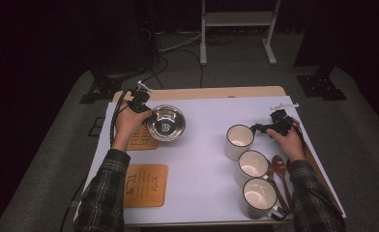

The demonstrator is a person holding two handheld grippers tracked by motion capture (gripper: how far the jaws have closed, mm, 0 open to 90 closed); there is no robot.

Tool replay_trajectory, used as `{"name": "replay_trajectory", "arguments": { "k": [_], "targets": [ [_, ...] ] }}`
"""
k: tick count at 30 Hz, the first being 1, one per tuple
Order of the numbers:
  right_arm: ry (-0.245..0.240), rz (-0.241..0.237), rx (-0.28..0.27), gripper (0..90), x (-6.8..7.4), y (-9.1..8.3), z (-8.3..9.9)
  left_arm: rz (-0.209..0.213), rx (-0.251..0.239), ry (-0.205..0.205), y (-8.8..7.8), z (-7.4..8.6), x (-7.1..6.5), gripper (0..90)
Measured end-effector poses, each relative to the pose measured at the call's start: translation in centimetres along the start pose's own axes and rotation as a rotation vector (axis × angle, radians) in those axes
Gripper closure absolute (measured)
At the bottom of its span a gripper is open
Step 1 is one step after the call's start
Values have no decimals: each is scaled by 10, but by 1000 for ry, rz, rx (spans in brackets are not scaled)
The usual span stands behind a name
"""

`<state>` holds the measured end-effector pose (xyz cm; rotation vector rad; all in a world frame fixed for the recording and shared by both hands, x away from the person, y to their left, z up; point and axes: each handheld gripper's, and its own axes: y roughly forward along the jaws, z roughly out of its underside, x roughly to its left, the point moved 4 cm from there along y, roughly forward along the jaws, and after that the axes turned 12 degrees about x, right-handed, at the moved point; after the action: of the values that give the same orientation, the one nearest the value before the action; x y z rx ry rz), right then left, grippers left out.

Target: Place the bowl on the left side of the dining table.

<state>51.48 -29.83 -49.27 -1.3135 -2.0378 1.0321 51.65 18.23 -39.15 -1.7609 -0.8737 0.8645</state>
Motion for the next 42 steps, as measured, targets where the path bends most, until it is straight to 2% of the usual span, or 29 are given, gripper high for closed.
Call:
{"name": "replay_trajectory", "arguments": {
  "k": [5, 25, 34, 42],
  "targets": [
    [0, 0, 0, 161, 0, 0, 0, -14, 2, -40, 2, 5, 12, 876],
    [0, 0, 0, 161, 0, 0, 0, -51, 32, -139, 8, 25, 57, 876],
    [0, 0, 0, 161, 0, 0, 0, -62, 52, -172, 13, 32, 71, 876],
    [0, 1, 0, 161, 0, 0, 0, -47, 59, -185, 13, 36, 77, 875]
  ]
}}
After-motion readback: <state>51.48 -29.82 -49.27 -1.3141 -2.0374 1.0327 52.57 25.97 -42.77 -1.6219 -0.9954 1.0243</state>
